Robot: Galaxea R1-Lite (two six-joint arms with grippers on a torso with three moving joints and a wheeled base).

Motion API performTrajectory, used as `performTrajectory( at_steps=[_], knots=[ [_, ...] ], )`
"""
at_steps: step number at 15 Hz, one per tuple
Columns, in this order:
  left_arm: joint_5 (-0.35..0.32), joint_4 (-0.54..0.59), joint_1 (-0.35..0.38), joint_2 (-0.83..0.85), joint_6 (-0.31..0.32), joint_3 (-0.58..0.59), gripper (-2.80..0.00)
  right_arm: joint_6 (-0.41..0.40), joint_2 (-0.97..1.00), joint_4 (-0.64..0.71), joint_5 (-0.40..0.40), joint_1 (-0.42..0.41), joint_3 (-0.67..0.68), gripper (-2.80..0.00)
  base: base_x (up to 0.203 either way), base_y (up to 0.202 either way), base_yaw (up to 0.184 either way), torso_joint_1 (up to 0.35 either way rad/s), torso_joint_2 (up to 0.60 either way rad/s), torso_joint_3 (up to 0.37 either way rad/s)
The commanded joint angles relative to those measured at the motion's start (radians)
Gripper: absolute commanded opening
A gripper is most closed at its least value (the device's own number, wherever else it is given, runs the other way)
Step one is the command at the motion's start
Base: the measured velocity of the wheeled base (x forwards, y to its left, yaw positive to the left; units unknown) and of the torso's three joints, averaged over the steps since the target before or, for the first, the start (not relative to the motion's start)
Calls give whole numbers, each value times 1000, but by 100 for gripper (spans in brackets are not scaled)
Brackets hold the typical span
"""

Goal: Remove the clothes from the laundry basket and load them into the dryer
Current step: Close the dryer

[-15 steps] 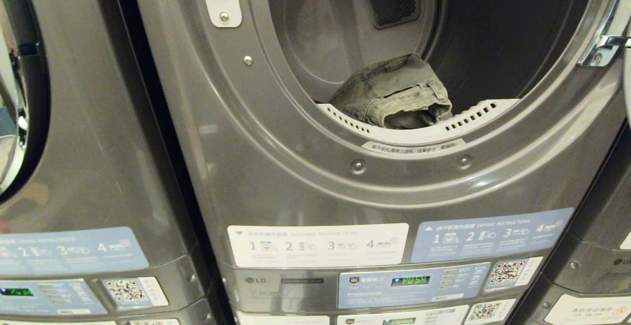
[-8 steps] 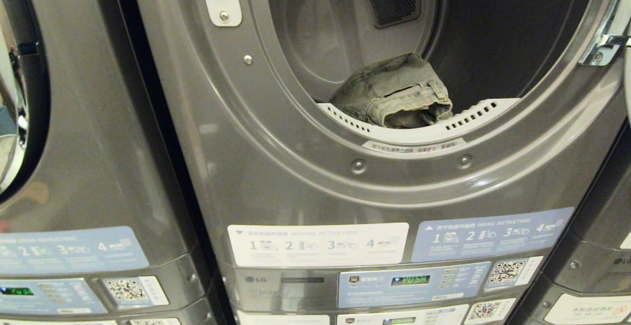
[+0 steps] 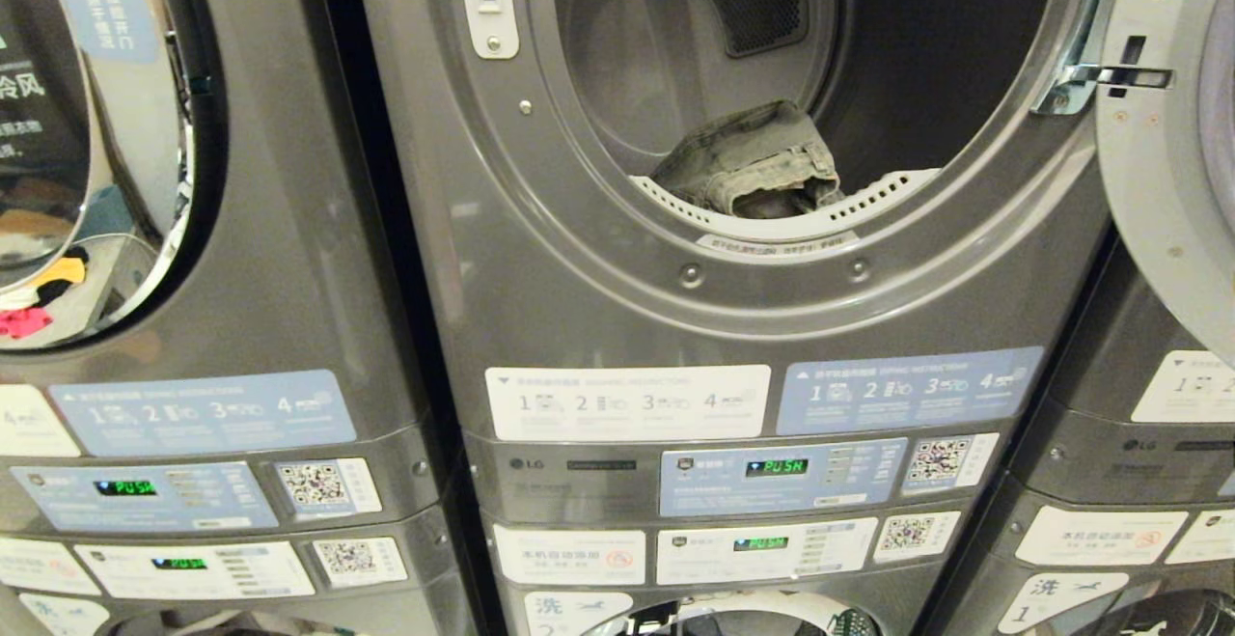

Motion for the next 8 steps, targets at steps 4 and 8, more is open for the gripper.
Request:
performTrajectory(
  at_steps=[4,8],
  knots=[
    [0,0,1,0,0,2,-280,-2,2,0,1,-1,0,-280,-194,0,2,3,5,3],
    [0,0,1,0,0,2,-280,-2,2,0,1,-1,0,-280,-198,0,2,3,2,3]
  ],
)
